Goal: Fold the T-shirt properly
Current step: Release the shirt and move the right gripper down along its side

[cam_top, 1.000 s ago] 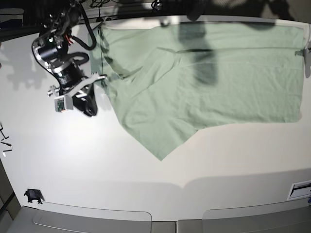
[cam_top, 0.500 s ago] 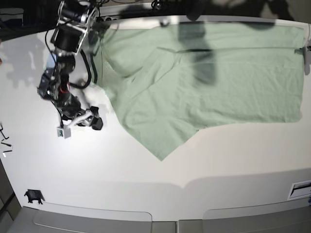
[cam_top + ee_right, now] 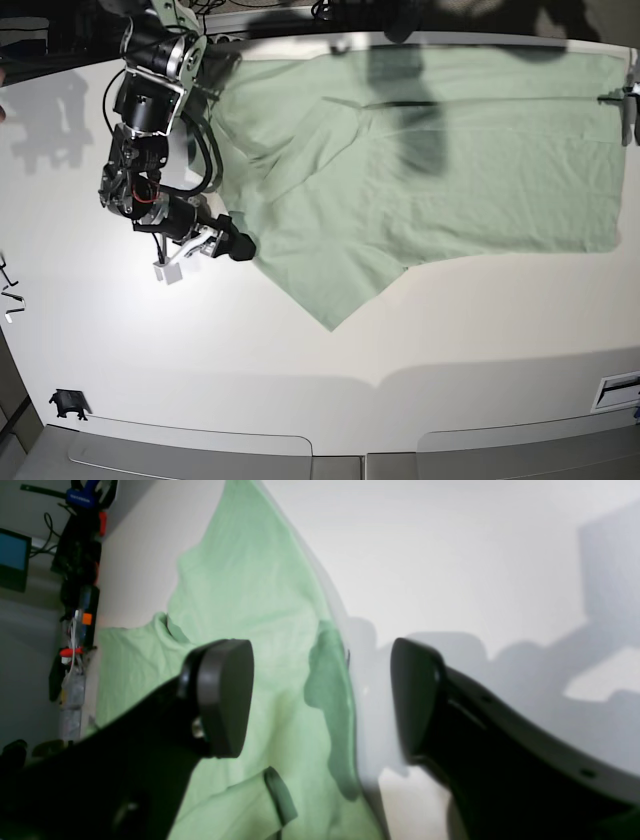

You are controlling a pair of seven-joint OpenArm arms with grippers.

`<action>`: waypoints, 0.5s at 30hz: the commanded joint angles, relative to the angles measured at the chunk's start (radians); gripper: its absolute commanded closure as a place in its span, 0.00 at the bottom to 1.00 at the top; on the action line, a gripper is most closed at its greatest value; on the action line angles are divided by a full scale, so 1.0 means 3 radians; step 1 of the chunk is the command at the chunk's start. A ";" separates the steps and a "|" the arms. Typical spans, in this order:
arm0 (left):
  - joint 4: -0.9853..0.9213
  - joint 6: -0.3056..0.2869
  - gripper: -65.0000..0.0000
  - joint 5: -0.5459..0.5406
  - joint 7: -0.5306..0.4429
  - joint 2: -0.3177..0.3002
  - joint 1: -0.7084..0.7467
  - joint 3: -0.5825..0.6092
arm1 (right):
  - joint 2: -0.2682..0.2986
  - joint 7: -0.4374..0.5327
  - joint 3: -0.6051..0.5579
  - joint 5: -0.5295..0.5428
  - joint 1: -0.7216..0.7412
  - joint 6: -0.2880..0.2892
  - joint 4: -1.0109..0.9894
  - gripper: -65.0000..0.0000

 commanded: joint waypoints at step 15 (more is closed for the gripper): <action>0.0042 -0.0001 0.74 -0.0055 -0.0080 -0.0075 0.0018 -0.0038 | 0.0032 -0.0061 -0.0440 -0.0017 0.0064 -0.0004 0.0029 0.73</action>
